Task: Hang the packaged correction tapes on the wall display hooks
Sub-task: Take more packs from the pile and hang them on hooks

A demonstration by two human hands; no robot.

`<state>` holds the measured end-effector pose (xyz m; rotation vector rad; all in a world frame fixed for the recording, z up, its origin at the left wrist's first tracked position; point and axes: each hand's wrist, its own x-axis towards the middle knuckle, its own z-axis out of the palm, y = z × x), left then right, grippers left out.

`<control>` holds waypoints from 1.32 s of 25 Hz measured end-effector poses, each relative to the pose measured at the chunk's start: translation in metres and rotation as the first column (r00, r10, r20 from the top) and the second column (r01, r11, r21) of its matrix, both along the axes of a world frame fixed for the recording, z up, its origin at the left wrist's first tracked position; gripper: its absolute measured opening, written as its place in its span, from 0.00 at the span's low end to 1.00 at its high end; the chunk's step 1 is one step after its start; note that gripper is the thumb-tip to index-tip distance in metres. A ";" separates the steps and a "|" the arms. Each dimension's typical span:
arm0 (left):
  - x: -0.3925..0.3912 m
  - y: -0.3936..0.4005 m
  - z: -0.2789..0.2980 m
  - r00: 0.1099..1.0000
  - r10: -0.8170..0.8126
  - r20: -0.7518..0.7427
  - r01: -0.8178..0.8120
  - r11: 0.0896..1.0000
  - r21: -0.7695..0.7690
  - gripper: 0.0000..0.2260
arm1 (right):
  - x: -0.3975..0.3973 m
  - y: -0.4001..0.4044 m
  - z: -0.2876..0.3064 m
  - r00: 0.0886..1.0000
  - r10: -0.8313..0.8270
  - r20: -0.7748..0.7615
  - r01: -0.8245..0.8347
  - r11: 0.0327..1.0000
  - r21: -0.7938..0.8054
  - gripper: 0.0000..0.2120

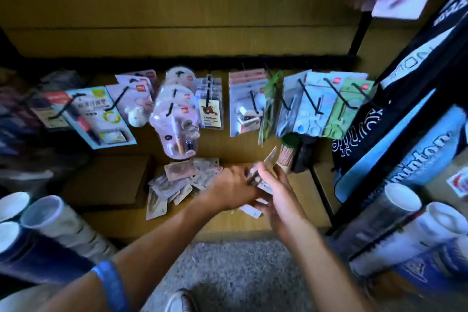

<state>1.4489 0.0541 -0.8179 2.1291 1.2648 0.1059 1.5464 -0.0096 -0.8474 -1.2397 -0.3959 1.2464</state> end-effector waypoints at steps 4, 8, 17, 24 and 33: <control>-0.040 -0.021 0.056 0.822 0.112 0.558 0.048 0.963 -0.265 0.24 | -0.026 -0.006 0.054 0.997 0.069 -0.024 -0.064 0.983 0.171 0.12; -0.065 -0.024 0.079 0.652 0.243 0.718 0.086 0.917 -0.389 0.22 | -0.024 -0.012 0.090 0.996 0.078 -0.053 -0.077 0.997 0.029 0.11; -0.065 -0.019 0.100 0.493 0.489 0.719 -0.090 0.851 -0.517 0.21 | -0.012 -0.003 0.114 0.994 0.105 0.017 -0.106 0.982 0.159 0.12; -0.070 -0.011 0.103 0.331 0.508 0.795 -0.145 0.860 -0.489 0.14 | 0.015 -0.001 0.129 0.995 -0.021 0.097 0.010 0.994 0.112 0.02; -0.060 -0.008 0.099 0.324 0.548 0.772 -0.209 0.837 -0.506 0.17 | 0.041 -0.013 0.134 0.960 -0.279 0.025 0.267 0.938 0.220 0.04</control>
